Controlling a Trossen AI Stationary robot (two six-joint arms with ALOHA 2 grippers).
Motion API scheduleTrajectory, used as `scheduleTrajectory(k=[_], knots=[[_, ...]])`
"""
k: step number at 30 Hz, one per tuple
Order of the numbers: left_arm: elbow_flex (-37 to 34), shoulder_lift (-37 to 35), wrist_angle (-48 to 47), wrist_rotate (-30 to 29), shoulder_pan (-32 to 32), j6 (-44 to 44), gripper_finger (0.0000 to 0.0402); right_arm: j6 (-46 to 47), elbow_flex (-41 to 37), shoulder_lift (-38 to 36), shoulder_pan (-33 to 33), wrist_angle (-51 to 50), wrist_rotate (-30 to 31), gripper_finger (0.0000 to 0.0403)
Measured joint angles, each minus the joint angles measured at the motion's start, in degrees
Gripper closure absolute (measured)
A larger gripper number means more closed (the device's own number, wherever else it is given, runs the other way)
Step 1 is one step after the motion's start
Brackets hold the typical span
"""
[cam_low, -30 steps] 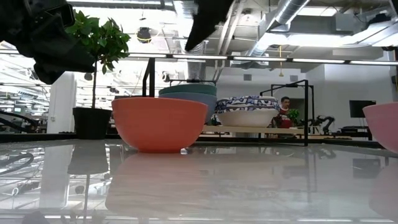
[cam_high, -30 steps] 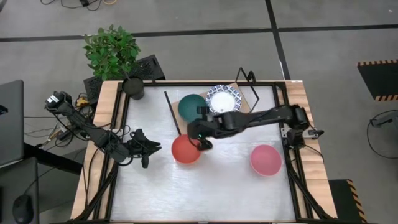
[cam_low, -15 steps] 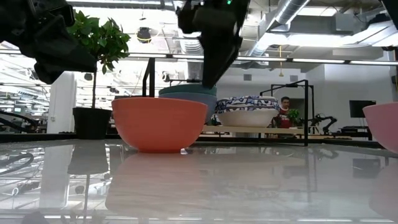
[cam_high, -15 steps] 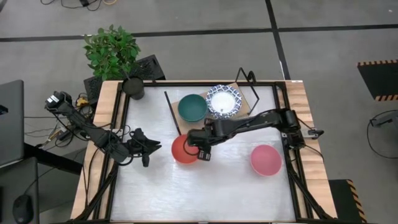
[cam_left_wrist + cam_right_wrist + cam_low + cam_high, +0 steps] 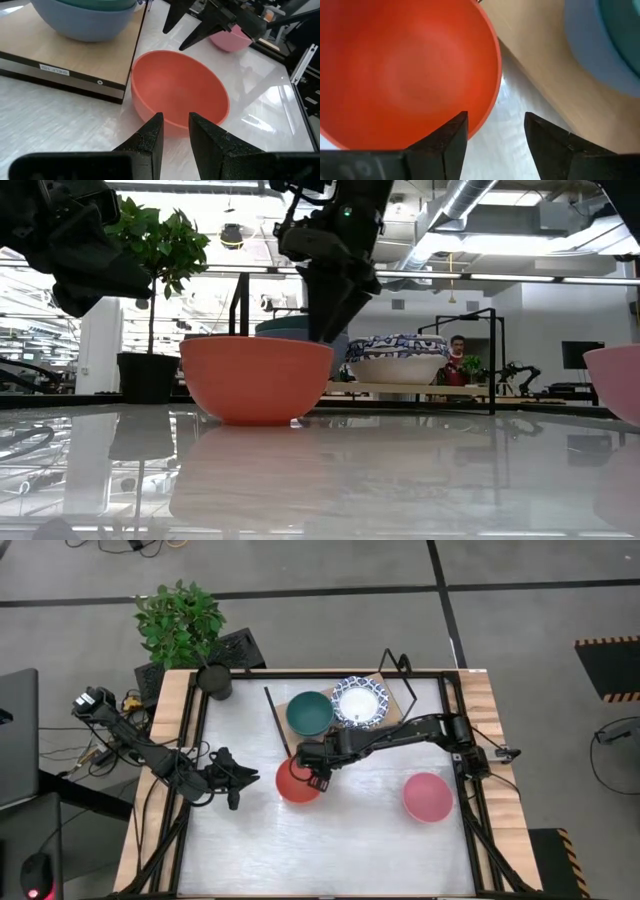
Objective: Place and stack bowls onto a shelf
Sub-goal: Stack the orange bowl on top of the green bowl
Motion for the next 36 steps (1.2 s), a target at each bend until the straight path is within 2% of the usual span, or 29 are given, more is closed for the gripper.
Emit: scheduleTrajectory(k=[4,8,15,19,24,25,31,36], knots=[[0.00,0.00,0.01,0.00,0.00,0.00,0.0325,0.46,-0.27,0.00,0.01,0.38,-0.01,0.0187],[0.00,0.00,0.02,0.00,0.00,0.00,0.0325,2.38,-4.55,-0.04,-0.22,4.64,-0.19,0.0188],[0.00,0.00,0.07,-0.02,0.00,0.01,0.0325,4.28,-8.37,0.02,-0.70,6.19,-1.23,0.0195],[0.00,0.00,0.07,-0.02,0.00,0.02,0.0325,4.77,-8.31,-0.09,-0.05,7.36,-1.23,0.0243],[0.00,0.00,0.10,-0.02,0.00,0.02,0.0325,4.77,-8.30,-0.12,0.40,7.42,-1.55,0.0360],[0.00,0.00,0.10,-0.02,0.00,0.02,0.0325,4.64,-8.18,-0.31,0.48,7.53,-1.65,0.0374],[0.00,0.00,0.07,-0.02,0.00,0.02,0.0325,3.50,-8.26,-1.52,1.50,6.22,-4.54,0.0374],[0.00,0.00,-0.81,-0.02,0.00,-0.36,0.0325,1.30,-8.37,-6.54,2.18,2.24,-5.84,0.0374]])
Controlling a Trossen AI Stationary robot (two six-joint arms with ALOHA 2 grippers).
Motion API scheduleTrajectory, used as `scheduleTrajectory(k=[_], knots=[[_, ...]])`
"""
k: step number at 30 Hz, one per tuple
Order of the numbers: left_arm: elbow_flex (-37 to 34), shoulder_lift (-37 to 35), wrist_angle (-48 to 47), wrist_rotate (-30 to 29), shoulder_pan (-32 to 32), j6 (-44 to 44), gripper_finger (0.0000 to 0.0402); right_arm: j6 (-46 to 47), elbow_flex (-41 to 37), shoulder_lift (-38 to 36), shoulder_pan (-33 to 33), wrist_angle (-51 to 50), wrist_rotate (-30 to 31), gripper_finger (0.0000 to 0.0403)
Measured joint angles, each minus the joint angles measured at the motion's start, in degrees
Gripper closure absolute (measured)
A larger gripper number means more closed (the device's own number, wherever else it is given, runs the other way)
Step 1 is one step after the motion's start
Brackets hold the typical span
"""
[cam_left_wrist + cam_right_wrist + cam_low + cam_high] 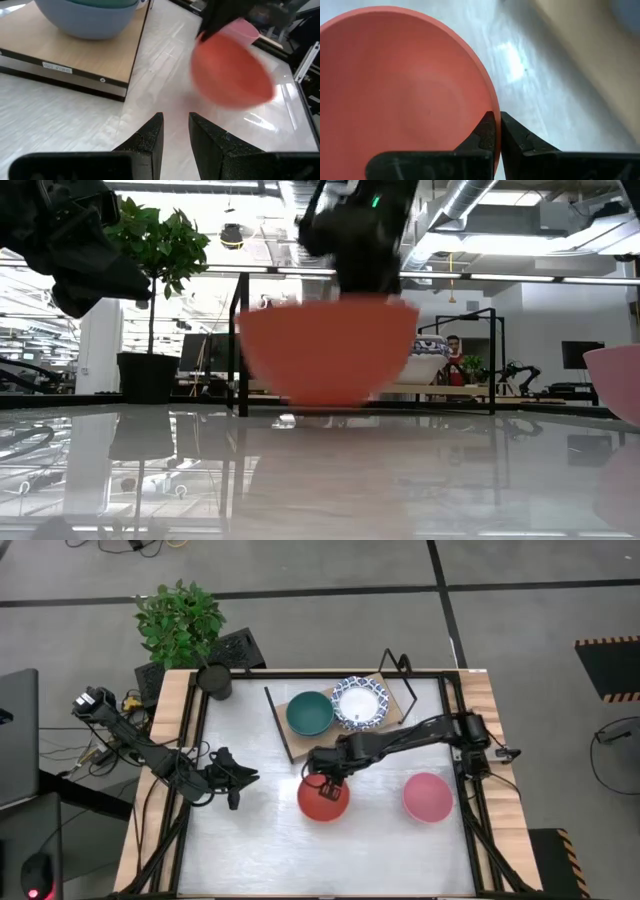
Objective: Place and stack bowls onto a shelf
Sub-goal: Stack the orange bowl on top of the green bowl
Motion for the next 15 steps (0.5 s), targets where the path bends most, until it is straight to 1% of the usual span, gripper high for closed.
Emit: scheduleTrajectory(k=[3,5,7,11,13,15], knots=[[0.00,-0.02,-0.96,-0.01,0.00,-0.70,0.0325,-2.16,0.00,-5.19,-0.16,-2.03,-0.07,0.0374],[-0.02,-0.01,-1.39,-0.03,0.00,-0.93,0.0325,-3.32,0.00,-9.38,-1.40,-2.10,0.13,0.0374],[-0.02,0.04,-1.25,-0.08,0.00,-0.93,0.0325,-4.20,0.02,-13.51,-3.79,-0.69,2.19,0.0374],[-0.02,0.04,-1.33,-0.72,0.00,-0.93,0.0325,-4.72,0.09,-20.52,-11.11,2.18,8.88,0.0374],[-0.02,0.04,-1.29,-1.18,0.00,-0.93,0.0325,-5.59,0.11,-22.59,-15.73,4.17,8.87,0.0374],[-0.02,0.07,-1.30,-1.52,0.00,-0.93,0.0325,-5.67,0.15,-23.34,-20.44,6.64,5.86,0.0374]])
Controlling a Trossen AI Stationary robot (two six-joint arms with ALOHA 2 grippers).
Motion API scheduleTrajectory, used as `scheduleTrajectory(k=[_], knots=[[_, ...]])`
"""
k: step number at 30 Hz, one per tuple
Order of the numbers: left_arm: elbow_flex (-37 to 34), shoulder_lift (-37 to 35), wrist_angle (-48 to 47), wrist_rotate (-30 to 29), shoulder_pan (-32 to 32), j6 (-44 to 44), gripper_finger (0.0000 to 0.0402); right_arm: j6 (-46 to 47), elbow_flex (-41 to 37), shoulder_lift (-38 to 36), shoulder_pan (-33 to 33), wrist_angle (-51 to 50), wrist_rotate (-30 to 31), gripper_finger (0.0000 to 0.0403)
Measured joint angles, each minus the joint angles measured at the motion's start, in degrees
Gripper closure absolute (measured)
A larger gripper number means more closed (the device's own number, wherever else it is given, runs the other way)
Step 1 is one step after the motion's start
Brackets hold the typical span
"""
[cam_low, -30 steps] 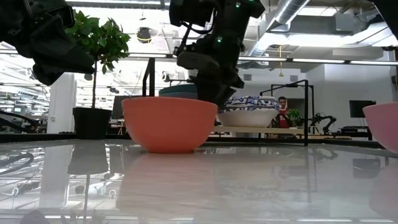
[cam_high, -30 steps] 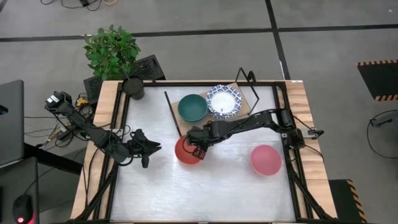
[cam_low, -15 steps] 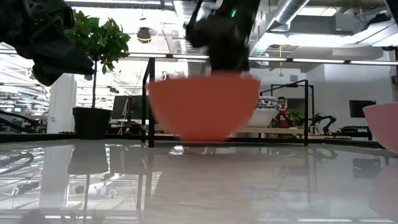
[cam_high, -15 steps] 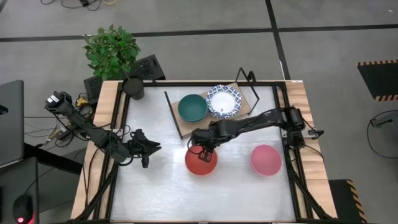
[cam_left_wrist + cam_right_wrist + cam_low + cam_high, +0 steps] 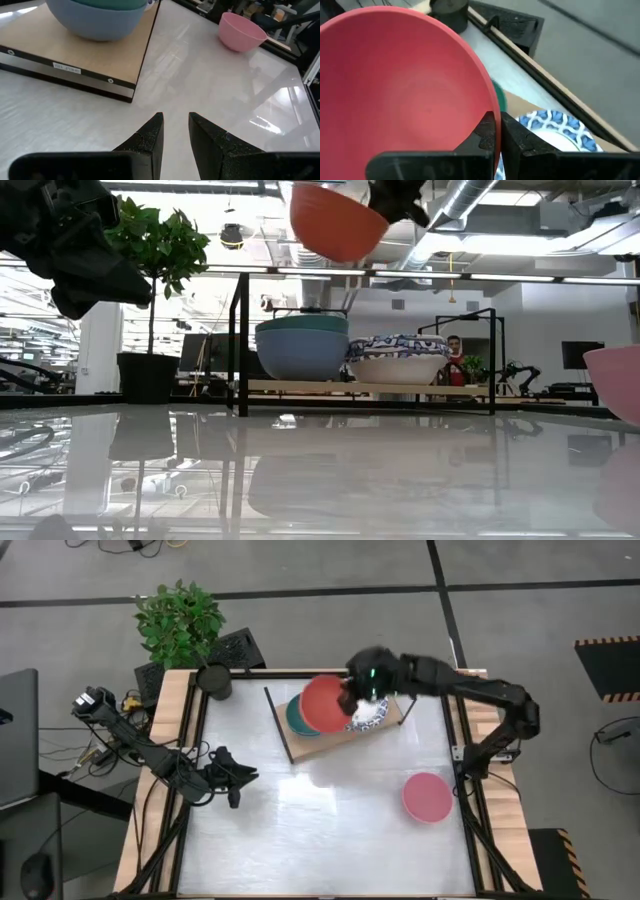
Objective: Place and stack bowls onto a shelf
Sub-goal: Stack the orange bowl on top of the green bowl
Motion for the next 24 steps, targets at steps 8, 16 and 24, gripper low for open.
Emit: scheduleTrajectory(k=[8,16,24], knots=[[0.00,0.00,-0.19,-1.44,0.00,0.00,0.0325,-0.33,-0.04,6.35,-8.83,3.84,-14.95,0.0374],[0.00,-0.01,-1.46,-1.12,0.00,-0.73,0.0325,-1.25,-0.09,13.32,-10.34,5.17,-18.07,0.0374],[0.00,-0.02,-1.43,-1.10,0.00,-0.78,0.0325,-1.38,-0.04,14.82,-12.44,5.93,-20.03,0.0374]])
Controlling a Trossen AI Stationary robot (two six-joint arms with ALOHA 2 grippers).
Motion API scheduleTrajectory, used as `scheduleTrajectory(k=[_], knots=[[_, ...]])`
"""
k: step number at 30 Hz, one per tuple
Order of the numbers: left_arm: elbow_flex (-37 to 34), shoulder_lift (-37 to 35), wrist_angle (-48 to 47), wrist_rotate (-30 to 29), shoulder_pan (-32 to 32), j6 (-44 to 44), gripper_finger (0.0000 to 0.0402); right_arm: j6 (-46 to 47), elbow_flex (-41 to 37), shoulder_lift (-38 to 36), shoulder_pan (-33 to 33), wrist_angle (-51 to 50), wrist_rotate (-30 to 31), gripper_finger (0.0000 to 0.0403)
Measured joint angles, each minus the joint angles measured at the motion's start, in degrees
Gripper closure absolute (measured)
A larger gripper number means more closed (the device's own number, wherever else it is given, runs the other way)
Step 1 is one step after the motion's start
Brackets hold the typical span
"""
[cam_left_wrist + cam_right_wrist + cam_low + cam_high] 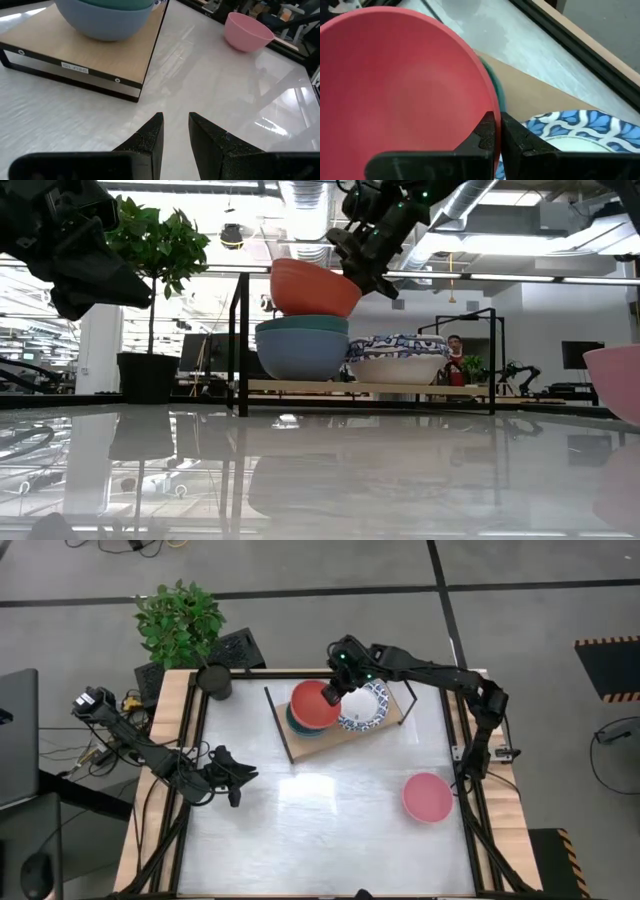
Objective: Place and stack bowls onto a shelf
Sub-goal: Stack the orange bowl on top of the green bowl
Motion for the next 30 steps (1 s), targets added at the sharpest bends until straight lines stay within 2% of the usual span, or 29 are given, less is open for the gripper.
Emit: scheduleTrajectory(k=[9,16,22,30], knots=[[0.00,0.02,0.02,-0.34,0.00,-0.06,0.0325,-1.57,0.00,-0.07,0.04,0.18,-2.23,0.0292],[0.00,0.02,0.09,-0.28,0.00,-0.50,0.0325,-2.32,-0.07,-1.06,-0.34,-0.11,-2.25,0.0255],[0.00,0.02,0.14,-0.11,0.00,-0.51,0.0325,-5.58,0.11,-4.66,1.30,0.30,-2.08,0.0266],[0.00,0.02,0.21,-0.09,0.00,-0.95,0.0325,-5.99,-0.01,-2.55,3.00,-2.49,-0.07,0.0291]])
